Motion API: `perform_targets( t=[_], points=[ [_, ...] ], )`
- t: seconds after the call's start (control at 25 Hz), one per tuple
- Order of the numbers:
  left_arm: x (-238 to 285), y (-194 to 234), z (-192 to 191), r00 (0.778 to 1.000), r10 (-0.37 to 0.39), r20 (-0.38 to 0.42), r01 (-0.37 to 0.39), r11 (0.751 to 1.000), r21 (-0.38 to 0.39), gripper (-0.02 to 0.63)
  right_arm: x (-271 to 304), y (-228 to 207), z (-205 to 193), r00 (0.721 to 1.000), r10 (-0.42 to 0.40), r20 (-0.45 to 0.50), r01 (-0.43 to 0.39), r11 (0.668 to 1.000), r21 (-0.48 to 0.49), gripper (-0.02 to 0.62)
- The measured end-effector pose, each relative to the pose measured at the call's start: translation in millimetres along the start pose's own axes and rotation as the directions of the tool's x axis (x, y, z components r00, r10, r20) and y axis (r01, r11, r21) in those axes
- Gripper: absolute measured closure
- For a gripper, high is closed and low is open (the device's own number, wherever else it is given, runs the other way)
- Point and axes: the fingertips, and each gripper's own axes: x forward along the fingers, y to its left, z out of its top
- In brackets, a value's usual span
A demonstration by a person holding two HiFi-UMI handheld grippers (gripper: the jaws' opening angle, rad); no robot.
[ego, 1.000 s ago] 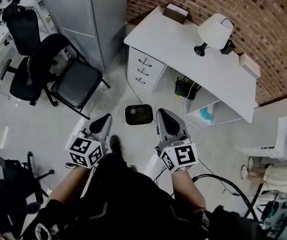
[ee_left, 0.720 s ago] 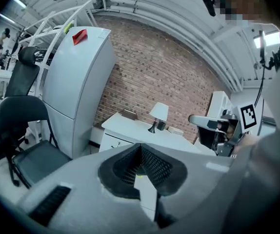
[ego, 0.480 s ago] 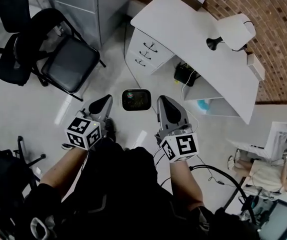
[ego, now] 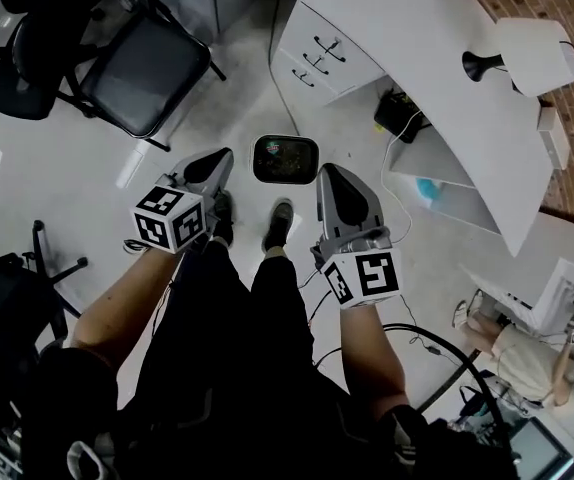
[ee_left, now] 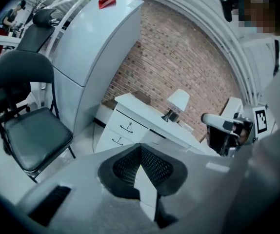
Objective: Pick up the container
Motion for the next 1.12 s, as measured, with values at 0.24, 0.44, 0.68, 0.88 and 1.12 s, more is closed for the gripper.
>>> perform_targets(
  t=[0.24, 0.44, 0.68, 0.88, 1.12],
  points=[
    [33, 38, -41, 0.996, 0.084, -0.009, -0.085, 0.987, -0.134, 0.595, 26, -20, -26, 0.996, 0.079, -0.033, -0.081, 0.995, -0.058, 0.586],
    [68, 80, -94, 0.987, 0.147, -0.064, -0.154, 0.978, -0.138, 0.595, 52, -32, -65, 0.988, 0.141, -0.067, -0.144, 0.989, -0.038, 0.586],
    [113, 122, -154, 0.984, 0.143, -0.105, -0.161, 0.967, -0.195, 0.595, 78, -31, -124, 0.973, 0.200, -0.113, -0.206, 0.978, -0.036, 0.586],
    [140, 152, -204, 0.975, 0.166, -0.151, -0.194, 0.961, -0.198, 0.595, 90, -32, -168, 0.965, 0.226, -0.136, -0.231, 0.973, -0.022, 0.586],
    [162, 197, -247, 0.961, 0.216, -0.173, -0.249, 0.948, -0.200, 0.595, 109, -27, -218, 0.966, 0.215, -0.145, -0.209, 0.976, 0.058, 0.586]
  ],
)
